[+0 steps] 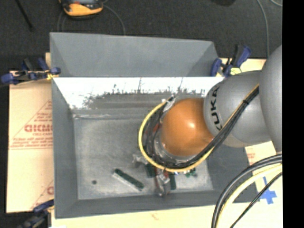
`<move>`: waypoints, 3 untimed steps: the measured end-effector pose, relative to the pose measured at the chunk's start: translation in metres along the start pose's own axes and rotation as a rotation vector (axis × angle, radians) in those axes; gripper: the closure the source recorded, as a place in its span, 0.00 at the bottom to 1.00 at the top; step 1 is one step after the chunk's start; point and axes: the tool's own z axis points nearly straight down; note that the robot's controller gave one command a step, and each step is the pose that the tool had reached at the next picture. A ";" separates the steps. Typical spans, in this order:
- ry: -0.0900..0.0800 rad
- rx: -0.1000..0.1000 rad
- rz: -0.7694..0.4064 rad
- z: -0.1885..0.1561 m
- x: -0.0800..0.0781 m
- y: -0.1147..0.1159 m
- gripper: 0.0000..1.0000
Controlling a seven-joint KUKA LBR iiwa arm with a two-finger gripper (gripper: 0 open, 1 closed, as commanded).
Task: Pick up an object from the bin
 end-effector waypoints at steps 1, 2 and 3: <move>-0.001 0.000 -0.154 0.005 0.014 0.004 1.00; -0.004 0.001 -0.221 0.009 -0.001 -0.007 0.00; -0.004 0.000 -0.219 0.009 0.000 -0.007 0.00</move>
Offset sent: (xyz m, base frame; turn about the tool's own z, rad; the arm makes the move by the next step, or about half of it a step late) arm 0.0000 0.0000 0.0000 0.0000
